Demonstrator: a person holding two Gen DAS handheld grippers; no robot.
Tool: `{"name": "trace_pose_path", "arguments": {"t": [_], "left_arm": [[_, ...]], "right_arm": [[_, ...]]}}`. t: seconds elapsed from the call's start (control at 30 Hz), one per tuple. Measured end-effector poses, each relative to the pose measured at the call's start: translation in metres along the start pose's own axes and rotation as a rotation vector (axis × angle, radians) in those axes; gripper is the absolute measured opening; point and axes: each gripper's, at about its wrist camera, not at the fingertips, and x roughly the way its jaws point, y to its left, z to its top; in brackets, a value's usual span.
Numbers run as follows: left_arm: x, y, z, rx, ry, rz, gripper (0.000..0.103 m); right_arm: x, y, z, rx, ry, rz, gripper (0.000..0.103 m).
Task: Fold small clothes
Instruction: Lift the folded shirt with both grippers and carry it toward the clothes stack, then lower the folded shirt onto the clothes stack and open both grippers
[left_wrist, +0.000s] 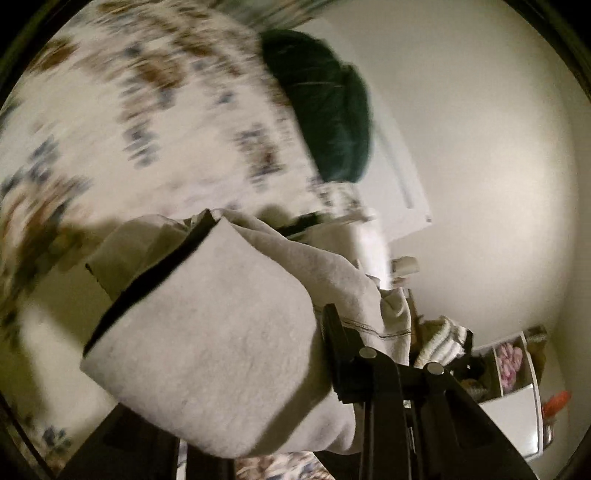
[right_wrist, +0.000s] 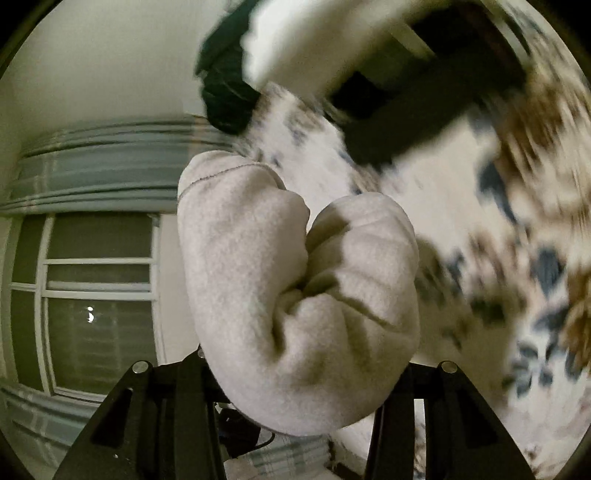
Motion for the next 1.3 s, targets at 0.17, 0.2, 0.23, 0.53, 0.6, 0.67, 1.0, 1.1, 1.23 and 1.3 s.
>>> {"name": "trace_pose_path", "arguments": {"t": [0.17, 0.2, 0.23, 0.53, 0.6, 0.67, 1.0, 1.1, 1.23, 1.3], "left_arm": [[0.051, -0.094, 0.051, 0.124, -0.010, -0.104, 0.023], [0.065, -0.112, 0.060, 0.147, -0.009, -0.123, 0.023], [0.081, -0.132, 0.071, 0.174, -0.004, -0.144, 0.023], [0.265, -0.169, 0.084, 0.321, 0.205, -0.040, 0.024], [0.294, -0.150, 0.073, 0.350, 0.277, 0.040, 0.024], [0.303, -0.135, 0.063, 0.367, 0.322, 0.083, 0.027], [0.269, -0.164, 0.046, 0.576, 0.273, 0.174, 0.046], [0.263, -0.168, 0.051, 0.597, 0.221, 0.231, 0.068], [0.251, -0.176, 0.055, 0.661, 0.165, 0.339, 0.090], [0.237, -0.185, 0.052, 0.702, 0.145, 0.395, 0.097]], "right_arm": [[-0.031, 0.069, 0.084, -0.087, -0.108, 0.063, 0.045], [-0.038, 0.082, 0.103, -0.106, -0.136, 0.075, 0.045], [-0.047, 0.097, 0.130, -0.131, -0.176, 0.084, 0.045], [-0.063, 0.052, 0.269, -0.054, -0.295, -0.012, 0.046], [-0.059, 0.013, 0.277, 0.012, -0.255, -0.060, 0.047], [-0.059, -0.015, 0.277, 0.072, -0.226, -0.088, 0.053], [-0.106, -0.021, 0.248, 0.062, -0.374, -0.296, 0.085], [-0.103, -0.017, 0.255, 0.048, -0.363, -0.412, 0.085], [-0.108, 0.017, 0.252, -0.108, -0.375, -0.619, 0.098], [-0.111, 0.045, 0.238, -0.233, -0.396, -0.748, 0.103]]}}
